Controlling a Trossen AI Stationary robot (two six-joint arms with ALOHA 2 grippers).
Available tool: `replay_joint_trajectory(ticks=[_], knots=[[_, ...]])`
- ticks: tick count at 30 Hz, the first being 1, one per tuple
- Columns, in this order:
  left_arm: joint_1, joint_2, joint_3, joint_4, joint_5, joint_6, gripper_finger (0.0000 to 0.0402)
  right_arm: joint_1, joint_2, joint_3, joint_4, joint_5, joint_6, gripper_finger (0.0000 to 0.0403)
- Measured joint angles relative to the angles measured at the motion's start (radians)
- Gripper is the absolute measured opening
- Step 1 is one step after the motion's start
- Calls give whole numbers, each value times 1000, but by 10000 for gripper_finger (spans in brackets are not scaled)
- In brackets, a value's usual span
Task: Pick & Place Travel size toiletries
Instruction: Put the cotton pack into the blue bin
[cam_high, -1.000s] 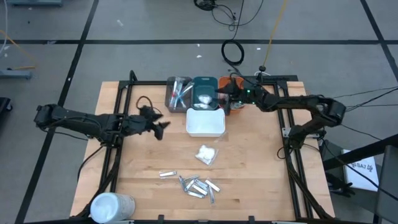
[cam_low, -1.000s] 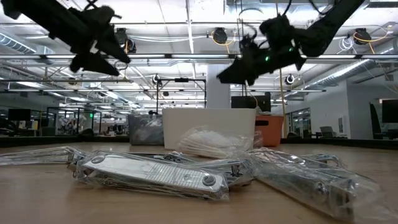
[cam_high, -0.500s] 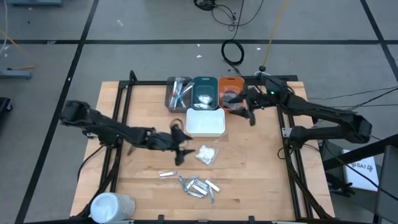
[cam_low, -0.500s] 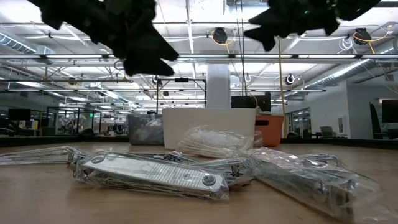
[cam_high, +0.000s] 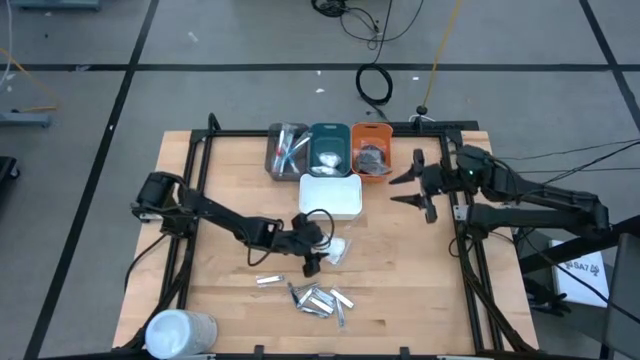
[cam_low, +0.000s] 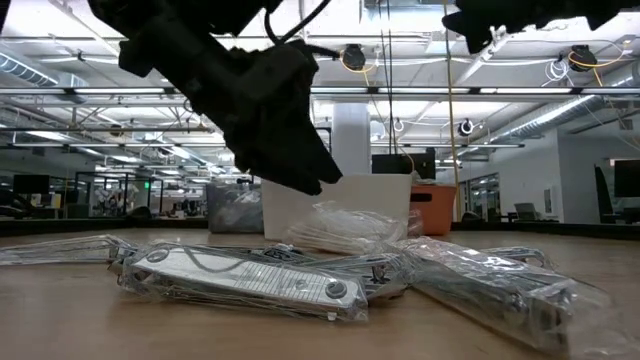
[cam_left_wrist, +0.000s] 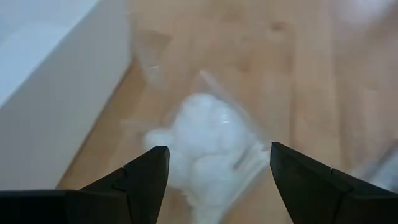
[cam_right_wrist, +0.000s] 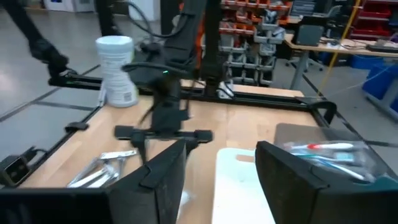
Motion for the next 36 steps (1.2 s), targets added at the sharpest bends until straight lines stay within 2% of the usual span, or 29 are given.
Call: replay_joint_trajectory(ticks=[6,12,20,27,36], knots=[[18,3,1,-78,-25,-108,273,57,-78,-91,14,79,0,180],[42,3,1,-116,5,-178,273,90,-128,-185,50,85,7,180],[52,3,1,-121,22,-203,273,123,-180,-244,61,255,-30,180],[54,10,1,-109,36,-244,273,125,-208,-278,60,257,-19,180],[58,112,1,1,84,-259,273,125,-212,-292,64,257,-3,180]])
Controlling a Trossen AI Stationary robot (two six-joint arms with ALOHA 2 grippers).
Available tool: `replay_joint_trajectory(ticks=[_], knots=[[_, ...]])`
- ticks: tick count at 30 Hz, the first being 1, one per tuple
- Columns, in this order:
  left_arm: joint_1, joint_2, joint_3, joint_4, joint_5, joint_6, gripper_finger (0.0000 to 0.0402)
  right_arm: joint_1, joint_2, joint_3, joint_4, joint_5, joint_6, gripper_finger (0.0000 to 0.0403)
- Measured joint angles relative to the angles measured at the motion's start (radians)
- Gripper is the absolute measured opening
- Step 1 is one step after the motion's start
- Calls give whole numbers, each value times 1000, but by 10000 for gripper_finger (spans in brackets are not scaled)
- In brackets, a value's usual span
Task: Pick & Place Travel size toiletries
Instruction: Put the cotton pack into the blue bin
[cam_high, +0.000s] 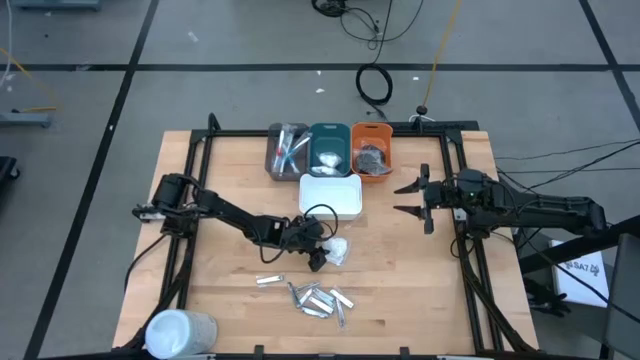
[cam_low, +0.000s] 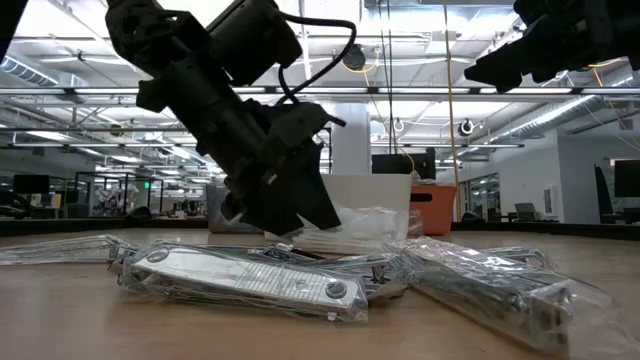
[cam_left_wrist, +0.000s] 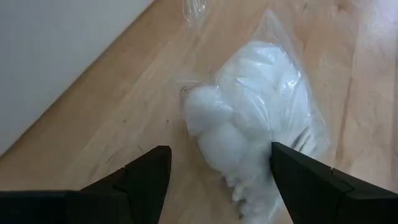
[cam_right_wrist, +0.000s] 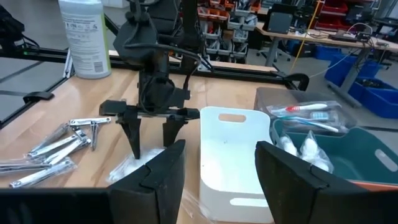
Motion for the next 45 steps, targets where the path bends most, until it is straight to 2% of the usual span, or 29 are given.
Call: replay_joint_trajectory(ticks=[4,7,11,16,18,24,31,36,40,45], knots=[[2,5,1,0,-1,6,272,0,0,0,3,0,4,180],[2,-1,1,-3,13,38,247,0,0,0,3,0,9,180],[2,-13,0,-9,60,82,169,0,0,0,3,0,13,180],[2,-51,-2,3,92,142,36,0,-2,0,3,0,13,180],[2,-83,-2,-2,92,171,12,0,-9,0,3,0,13,180],[-14,-244,-2,14,59,334,6,0,-36,0,2,-2,24,180],[-21,-444,-2,68,-129,651,3,0,-39,0,-23,-2,38,180],[17,-521,-1,101,-166,830,5,0,-62,-47,28,-70,70,180],[107,-531,-1,97,-153,857,4,0,-95,-147,169,-79,134,180],[265,-503,-1,115,-80,764,2,0,-132,-208,190,-22,149,180]])
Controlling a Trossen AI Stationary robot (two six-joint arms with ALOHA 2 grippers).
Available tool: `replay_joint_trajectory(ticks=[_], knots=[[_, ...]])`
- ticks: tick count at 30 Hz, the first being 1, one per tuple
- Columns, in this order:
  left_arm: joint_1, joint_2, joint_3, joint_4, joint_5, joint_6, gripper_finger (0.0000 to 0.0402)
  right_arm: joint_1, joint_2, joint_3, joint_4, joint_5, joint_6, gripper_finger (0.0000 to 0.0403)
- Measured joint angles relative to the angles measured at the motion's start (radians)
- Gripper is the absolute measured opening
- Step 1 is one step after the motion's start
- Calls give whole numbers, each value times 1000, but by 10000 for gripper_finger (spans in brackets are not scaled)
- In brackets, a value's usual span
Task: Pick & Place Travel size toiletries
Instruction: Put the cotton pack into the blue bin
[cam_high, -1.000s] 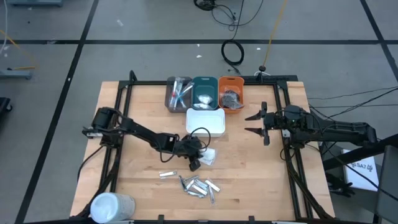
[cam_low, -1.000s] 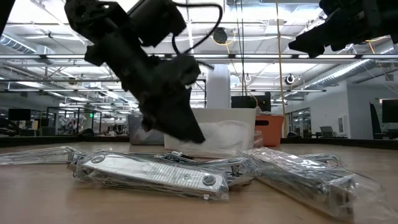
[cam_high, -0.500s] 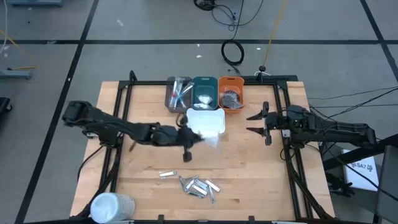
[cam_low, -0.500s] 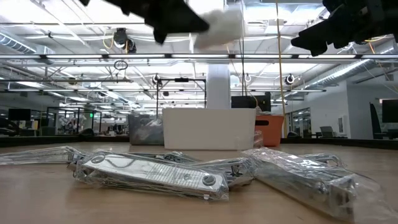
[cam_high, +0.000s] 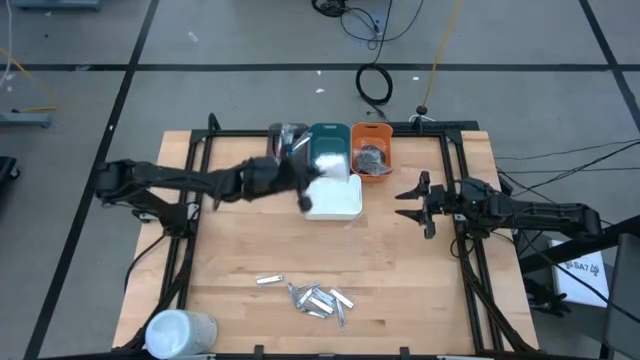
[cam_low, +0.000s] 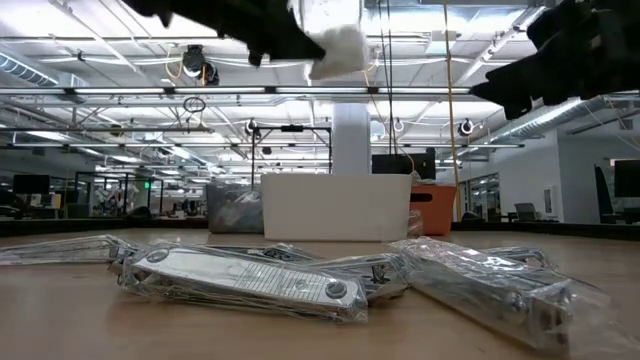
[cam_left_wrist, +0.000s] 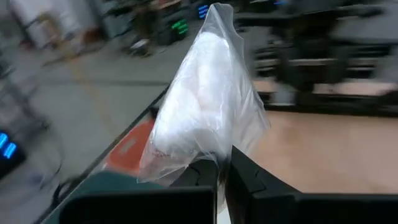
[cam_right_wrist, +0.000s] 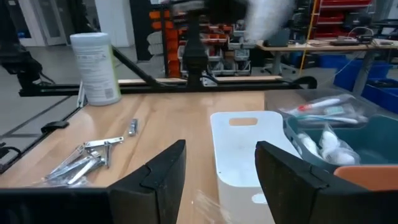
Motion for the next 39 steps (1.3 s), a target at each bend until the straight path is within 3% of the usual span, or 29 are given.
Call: replay_joint_trajectory(ticks=[9,12,15,18,22,30,33,39], knots=[[229,112,0,37,6,-149,5,-1,-8,-7,0,3,1,180],[278,186,0,117,73,-204,4,-2,-8,-7,-1,7,-3,180],[302,281,0,234,126,-226,2,-2,-7,-8,-8,26,-2,180],[317,352,0,321,107,-235,11,-2,-7,-8,-15,27,-1,180],[335,397,0,316,26,-283,15,-2,-8,-8,-25,24,5,180],[335,414,-1,319,31,-331,22,-2,-7,-8,-32,26,-5,180],[335,414,-1,319,31,-331,48,-2,-7,-8,-32,26,-5,180],[335,414,-1,319,29,-335,150,-2,-7,-8,-33,26,-5,180]])
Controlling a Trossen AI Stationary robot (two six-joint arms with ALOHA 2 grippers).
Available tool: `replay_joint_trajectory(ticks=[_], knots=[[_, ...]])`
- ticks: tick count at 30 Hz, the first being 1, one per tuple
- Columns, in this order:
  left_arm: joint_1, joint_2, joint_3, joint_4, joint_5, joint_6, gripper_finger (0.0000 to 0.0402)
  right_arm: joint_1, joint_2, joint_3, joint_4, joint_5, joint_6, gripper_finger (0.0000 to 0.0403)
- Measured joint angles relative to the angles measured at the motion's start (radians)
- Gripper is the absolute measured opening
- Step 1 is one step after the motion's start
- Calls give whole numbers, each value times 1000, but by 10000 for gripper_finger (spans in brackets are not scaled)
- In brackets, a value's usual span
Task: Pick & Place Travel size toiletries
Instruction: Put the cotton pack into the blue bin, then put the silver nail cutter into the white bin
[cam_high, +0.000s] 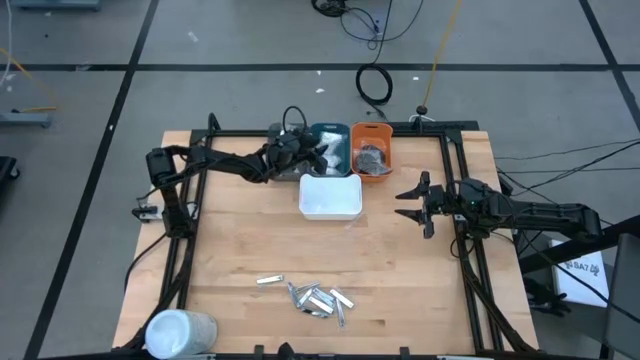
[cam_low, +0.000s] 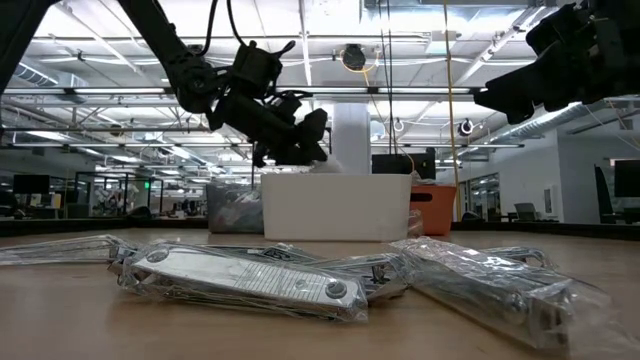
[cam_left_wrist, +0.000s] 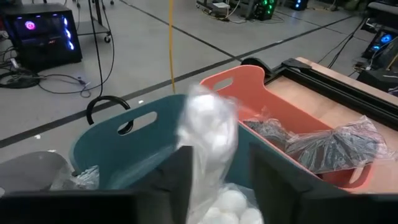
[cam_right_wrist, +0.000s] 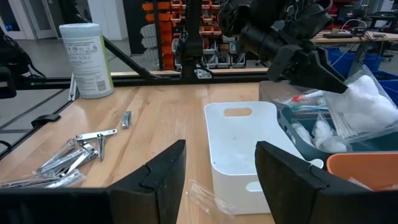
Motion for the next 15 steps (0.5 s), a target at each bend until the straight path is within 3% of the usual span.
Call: replay_joint_trajectory(ticks=[8,15], knots=[[-7,-42,0,-3,5,73,260,0,1,0,-4,0,1,180],[-39,-210,0,-5,9,133,286,0,1,0,-4,0,3,180]])
